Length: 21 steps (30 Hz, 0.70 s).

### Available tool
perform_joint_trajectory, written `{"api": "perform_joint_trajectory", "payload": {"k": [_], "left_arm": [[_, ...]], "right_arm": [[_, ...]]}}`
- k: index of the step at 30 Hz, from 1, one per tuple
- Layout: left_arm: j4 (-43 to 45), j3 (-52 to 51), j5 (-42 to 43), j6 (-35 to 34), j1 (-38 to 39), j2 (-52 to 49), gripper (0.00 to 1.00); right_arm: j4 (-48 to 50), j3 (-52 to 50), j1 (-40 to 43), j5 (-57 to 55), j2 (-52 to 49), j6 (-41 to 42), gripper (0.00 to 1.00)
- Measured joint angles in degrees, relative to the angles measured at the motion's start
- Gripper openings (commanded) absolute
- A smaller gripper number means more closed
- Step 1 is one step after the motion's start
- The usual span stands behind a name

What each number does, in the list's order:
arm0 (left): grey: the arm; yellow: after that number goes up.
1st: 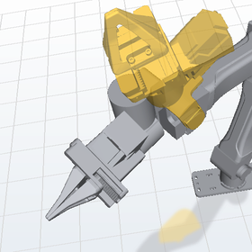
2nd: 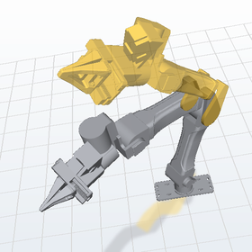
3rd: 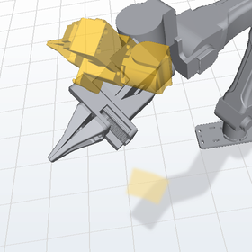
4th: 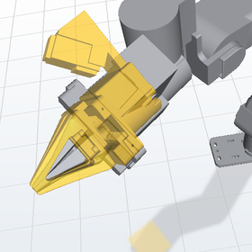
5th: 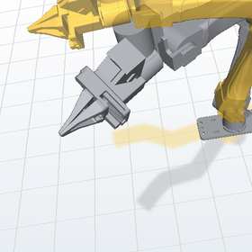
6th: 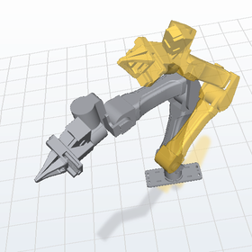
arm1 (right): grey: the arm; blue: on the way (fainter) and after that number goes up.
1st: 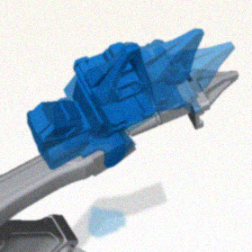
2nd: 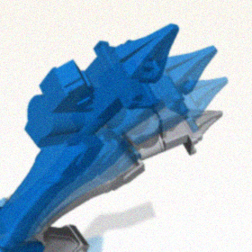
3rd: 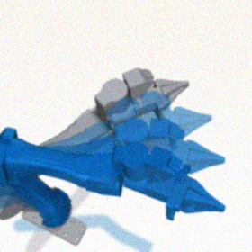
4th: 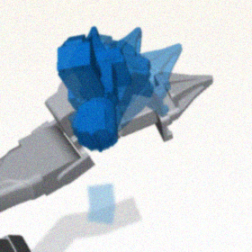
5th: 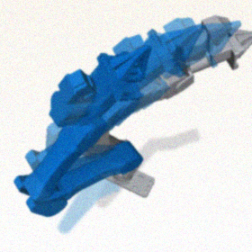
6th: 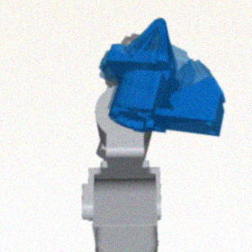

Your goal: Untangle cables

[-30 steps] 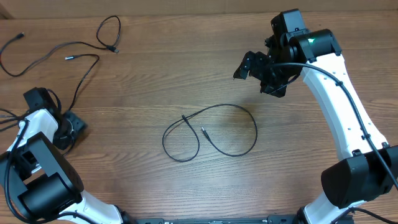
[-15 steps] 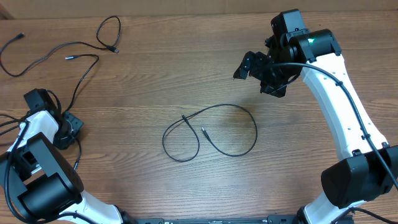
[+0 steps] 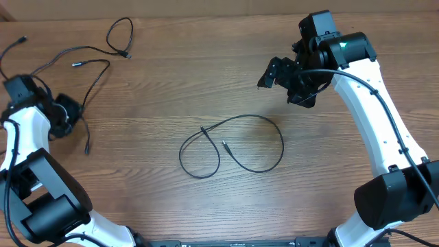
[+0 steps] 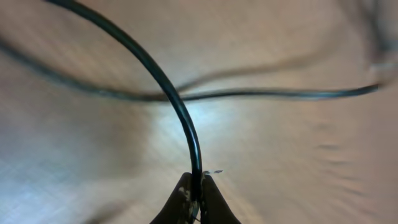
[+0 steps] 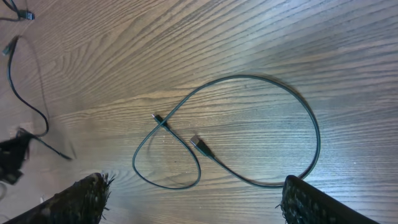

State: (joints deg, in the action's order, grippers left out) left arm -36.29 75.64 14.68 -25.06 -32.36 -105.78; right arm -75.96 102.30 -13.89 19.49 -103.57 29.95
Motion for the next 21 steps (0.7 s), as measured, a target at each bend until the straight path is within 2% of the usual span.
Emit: {"api": "perform_joint_trajectory", "payload": {"k": [4,10,11,12,13,15,16,17,21], "left_arm": [[1.09,4.48,5.62,-3.06,0.04,0.00,0.04],[7.65,6.10,11.32,-7.30,0.15,0.00,0.05],[8.52,6.12,11.69,-7.67,0.22,0.00,0.11],[9.27,6.12,11.76,-7.89,0.48,0.00,0.25],[9.64,6.12,11.76,-8.28,0.74,0.00,0.34],[9.84,6.12,10.91,-8.83,1.75,0.00,0.45],[9.86,6.12,10.03,-8.81,2.36,0.00,0.59],[9.92,6.12,9.18,-8.92,3.02,0.00,0.66],[10.51,6.12,5.55,-6.49,6.40,-0.04,0.65]], "right_arm": [[0.02,0.00,-0.02,-0.02,0.00,0.00,0.88],[0.04,0.00,-0.02,0.00,0.00,-0.02,0.89],[0.00,0.00,-0.02,0.00,0.00,-0.02,0.88],[0.04,0.00,-0.02,0.00,0.00,0.00,0.88],[0.00,0.00,-0.02,0.00,0.00,0.00,0.88],[0.02,0.00,-0.02,0.00,0.00,0.00,0.88],[0.02,0.00,-0.02,0.00,0.00,0.00,0.88],[0.02,0.00,-0.02,0.00,0.00,0.00,0.88],[0.00,0.00,-0.02,0.00,0.00,0.02,0.88]]}}
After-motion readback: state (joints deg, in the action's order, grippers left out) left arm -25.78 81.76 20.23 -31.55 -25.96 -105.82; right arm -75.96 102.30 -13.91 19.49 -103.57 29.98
